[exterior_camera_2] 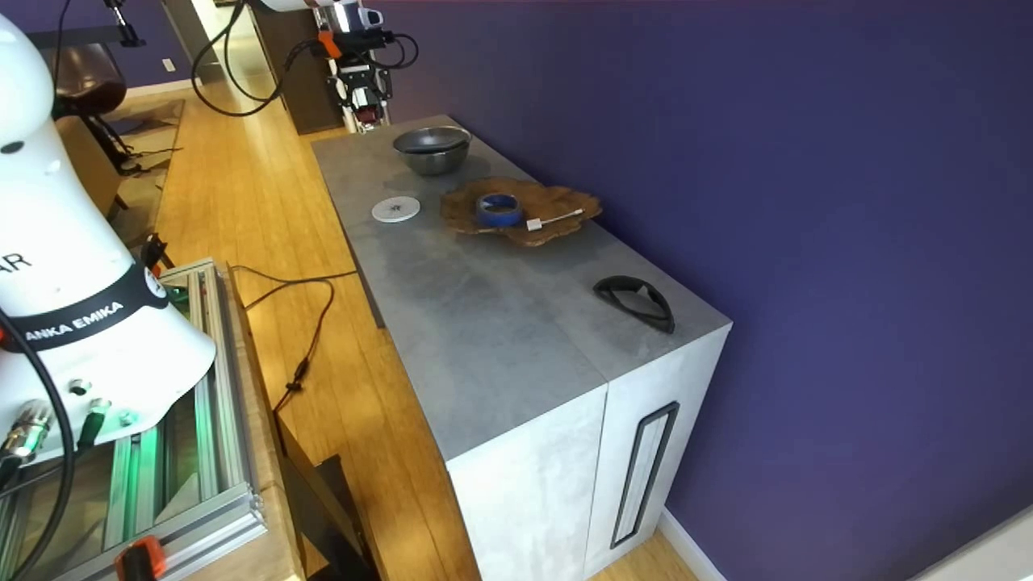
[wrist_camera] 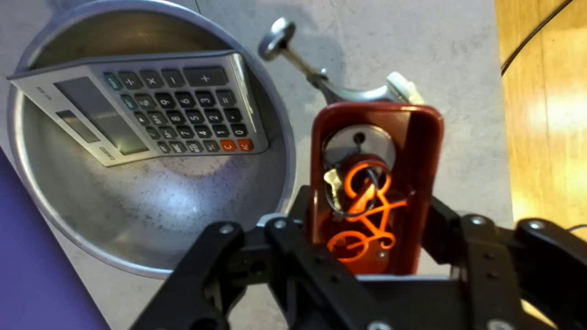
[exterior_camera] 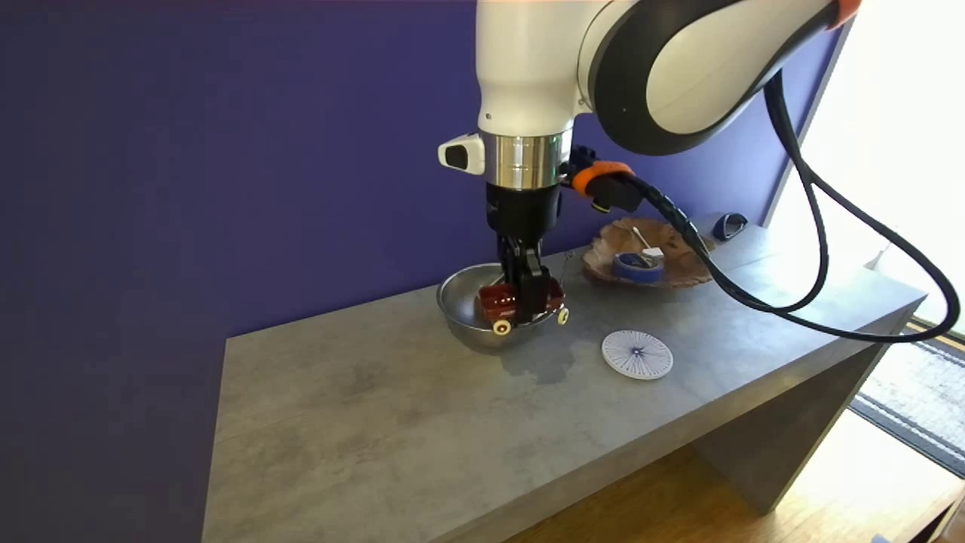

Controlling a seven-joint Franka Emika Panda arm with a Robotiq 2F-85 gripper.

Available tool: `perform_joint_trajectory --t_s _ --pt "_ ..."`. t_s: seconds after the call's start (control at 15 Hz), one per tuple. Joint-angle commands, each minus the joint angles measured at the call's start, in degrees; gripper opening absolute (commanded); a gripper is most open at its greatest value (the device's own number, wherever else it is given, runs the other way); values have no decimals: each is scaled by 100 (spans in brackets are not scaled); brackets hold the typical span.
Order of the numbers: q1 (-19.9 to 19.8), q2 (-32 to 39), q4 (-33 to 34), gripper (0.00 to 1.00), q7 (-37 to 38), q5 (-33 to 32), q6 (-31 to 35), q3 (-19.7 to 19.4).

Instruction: Put the toy cart on the tray

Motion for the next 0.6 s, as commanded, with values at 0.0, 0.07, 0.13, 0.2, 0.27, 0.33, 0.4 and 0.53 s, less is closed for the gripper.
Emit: perform_joint_trajectory --t_s 0.0,0.07,0.13,0.2,0.27,0.33,0.4,0.53 --pt "-325 -279 -196 27 510 233 -68 -200" --pt "-492 -390 -363 27 601 298 -9 -240" --pt "-634 -452 -433 27 707 359 -2 -278" --pt "-795 -543 -571 27 814 414 0 -311" --pt "-949 -605 -662 27 931 473 3 -325" --pt "-1092 -712 -856 27 1064 537 47 -366" --pt "-1236 -795 -1010 27 1186 626 78 -390" --pt "-1505 -1012 -1408 27 1421 856 176 -407"
